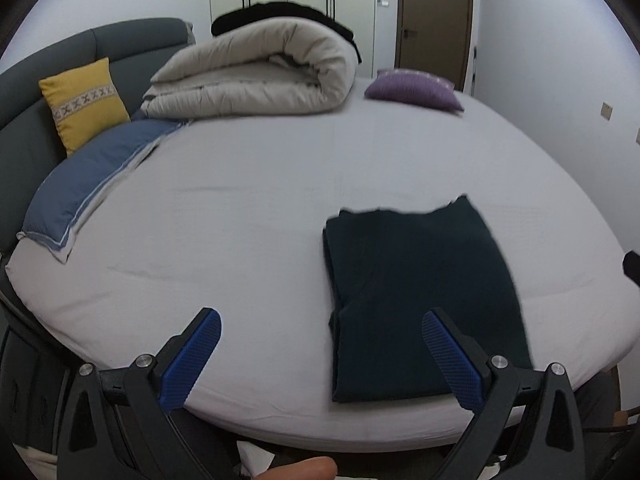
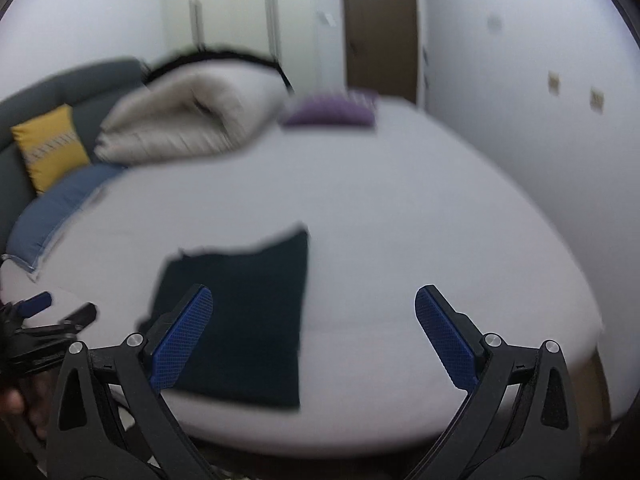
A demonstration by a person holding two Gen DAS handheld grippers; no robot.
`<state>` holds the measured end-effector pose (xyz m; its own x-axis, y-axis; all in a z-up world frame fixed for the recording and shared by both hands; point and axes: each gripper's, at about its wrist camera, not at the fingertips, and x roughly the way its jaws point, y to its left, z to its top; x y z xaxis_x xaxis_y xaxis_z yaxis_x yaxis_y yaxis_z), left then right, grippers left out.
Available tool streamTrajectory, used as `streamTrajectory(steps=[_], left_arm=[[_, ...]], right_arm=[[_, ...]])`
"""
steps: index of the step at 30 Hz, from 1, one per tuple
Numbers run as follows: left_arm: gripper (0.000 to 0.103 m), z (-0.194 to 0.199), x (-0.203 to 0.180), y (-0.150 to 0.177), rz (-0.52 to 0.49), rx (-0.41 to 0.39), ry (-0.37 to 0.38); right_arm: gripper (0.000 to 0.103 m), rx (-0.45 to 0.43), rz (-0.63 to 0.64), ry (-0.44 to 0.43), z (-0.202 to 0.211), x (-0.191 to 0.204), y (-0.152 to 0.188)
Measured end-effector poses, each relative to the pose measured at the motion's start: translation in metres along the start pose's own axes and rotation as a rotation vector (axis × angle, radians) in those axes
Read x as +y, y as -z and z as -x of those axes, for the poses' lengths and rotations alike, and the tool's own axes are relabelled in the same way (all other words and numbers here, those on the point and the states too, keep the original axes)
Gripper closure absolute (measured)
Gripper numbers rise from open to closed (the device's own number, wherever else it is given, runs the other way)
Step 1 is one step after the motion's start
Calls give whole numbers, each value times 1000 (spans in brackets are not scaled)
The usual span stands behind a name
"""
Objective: Fold small clothes
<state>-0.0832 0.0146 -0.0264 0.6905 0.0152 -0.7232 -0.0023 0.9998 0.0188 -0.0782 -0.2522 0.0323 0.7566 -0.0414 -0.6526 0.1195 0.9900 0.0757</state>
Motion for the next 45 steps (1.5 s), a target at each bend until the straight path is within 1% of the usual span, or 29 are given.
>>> streamTrajectory(steps=[2,3,5,7,9,13,16,18,29,45], left_arm=[[0,-13,0,8,0,33,-8],[0,-18,0,11,0,39,-13],[0,-29,-1,18,-2,56,-20],[0,-40,-1,23,-1,83,-18],[0,-50,0,28,6,109,-12],[0,-53,2,31,5,109,-6],[0,-54,3,31,8,106,-4],[0,-53,3,31,11,101,3],[0,-45,1,28,3,72,10],[0,-43,-1,27,0,68,20]], right_arm=[[0,55,-29,-17,-20,-4,11],[0,80,-31,-7,-31,-3,18],[0,91,7,23,-46,3,31],[0,96,42,33,-59,9,43],[0,122,43,13,-85,16,54],[0,171,12,-12,-114,15,74],[0,185,8,-12,-126,16,80],[0,184,4,-15,-133,16,76],[0,169,19,-32,-104,18,64],[0,174,31,-44,-100,19,62]])
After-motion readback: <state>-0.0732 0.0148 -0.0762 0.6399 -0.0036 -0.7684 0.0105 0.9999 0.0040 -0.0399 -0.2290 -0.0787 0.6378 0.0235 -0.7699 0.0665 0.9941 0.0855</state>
